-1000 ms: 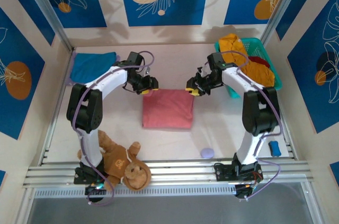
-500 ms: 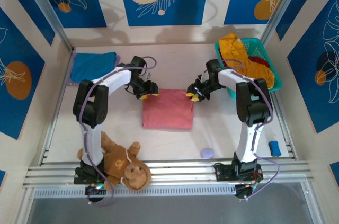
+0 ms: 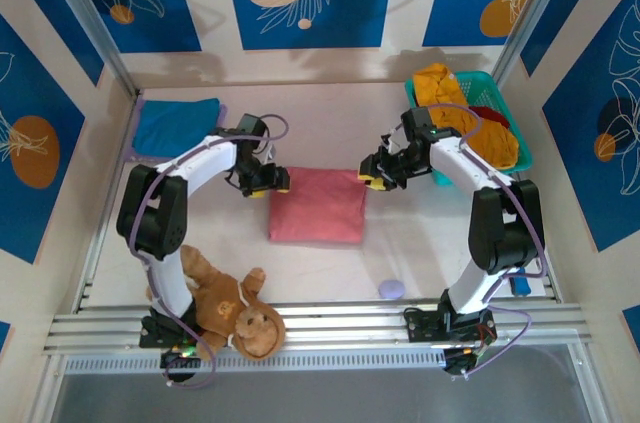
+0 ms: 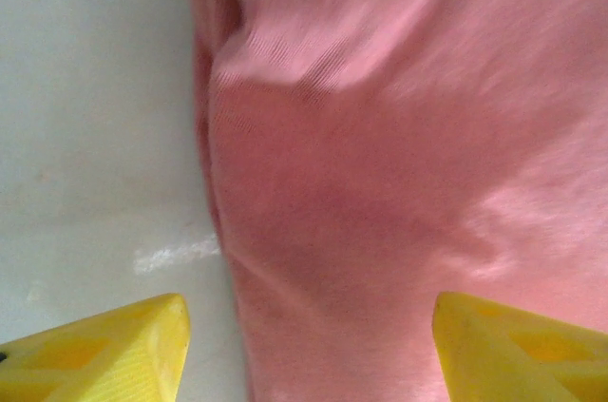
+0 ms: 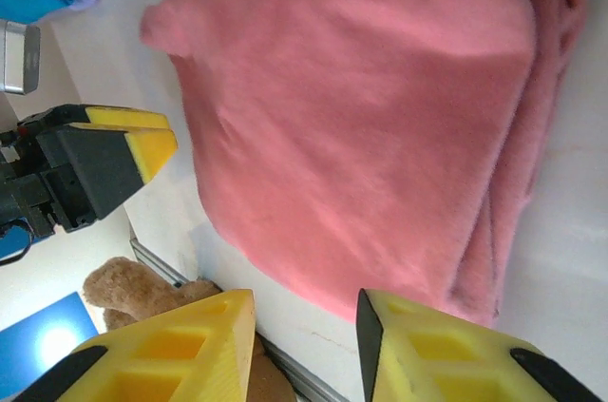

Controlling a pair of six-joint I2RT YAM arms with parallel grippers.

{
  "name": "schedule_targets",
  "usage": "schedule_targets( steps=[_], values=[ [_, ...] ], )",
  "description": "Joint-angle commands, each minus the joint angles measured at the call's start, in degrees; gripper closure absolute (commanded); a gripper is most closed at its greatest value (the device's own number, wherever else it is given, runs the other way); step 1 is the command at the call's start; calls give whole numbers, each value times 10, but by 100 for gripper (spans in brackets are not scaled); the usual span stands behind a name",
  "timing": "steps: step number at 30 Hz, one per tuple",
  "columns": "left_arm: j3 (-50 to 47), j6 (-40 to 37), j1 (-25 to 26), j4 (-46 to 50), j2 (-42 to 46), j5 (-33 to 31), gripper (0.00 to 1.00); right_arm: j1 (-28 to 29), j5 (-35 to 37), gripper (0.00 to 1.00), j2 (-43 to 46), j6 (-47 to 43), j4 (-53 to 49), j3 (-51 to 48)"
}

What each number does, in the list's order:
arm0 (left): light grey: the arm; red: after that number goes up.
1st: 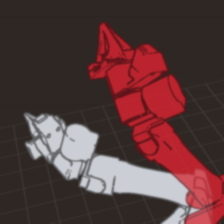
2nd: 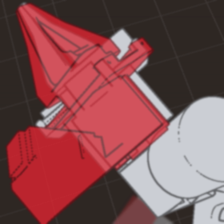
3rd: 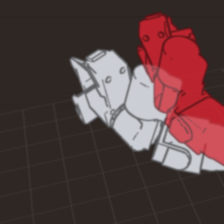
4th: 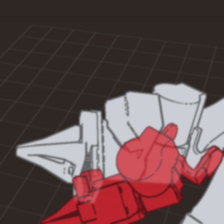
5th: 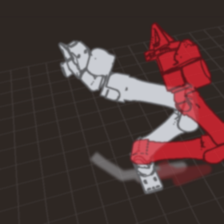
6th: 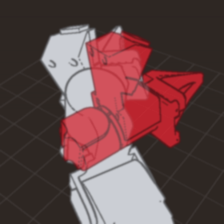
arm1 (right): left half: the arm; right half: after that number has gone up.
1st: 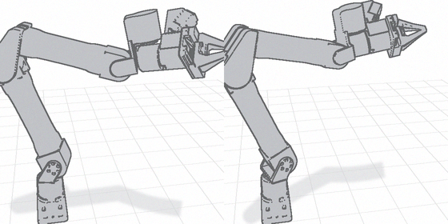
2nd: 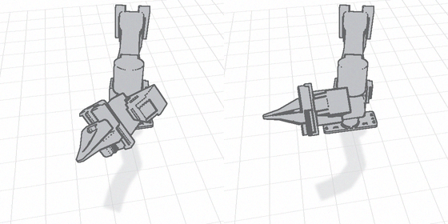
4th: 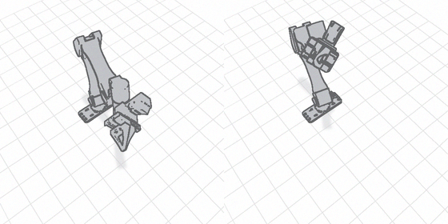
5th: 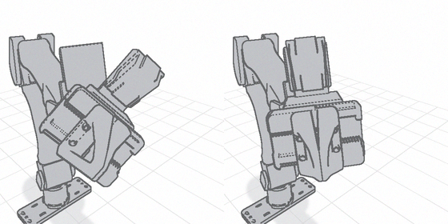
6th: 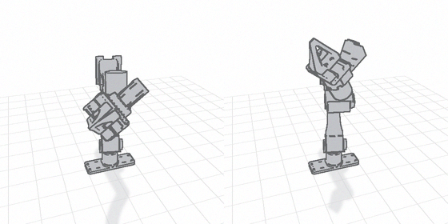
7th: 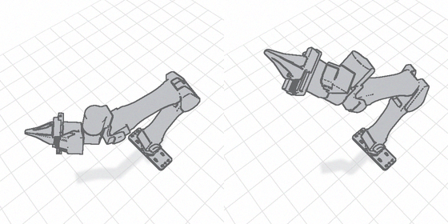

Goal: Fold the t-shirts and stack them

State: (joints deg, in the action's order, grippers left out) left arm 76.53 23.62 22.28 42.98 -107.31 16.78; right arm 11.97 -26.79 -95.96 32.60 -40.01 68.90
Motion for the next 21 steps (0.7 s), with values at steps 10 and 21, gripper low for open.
schedule_targets(
  steps=[10,21],
  values=[
    [-24,17,37,-40,-35,12,37,-22,-17,63,53,-17,-19,-26],
    [-23,28,71,-37,-90,-75,50,-35,-22,62,57,-15,-16,-30]
  ],
)
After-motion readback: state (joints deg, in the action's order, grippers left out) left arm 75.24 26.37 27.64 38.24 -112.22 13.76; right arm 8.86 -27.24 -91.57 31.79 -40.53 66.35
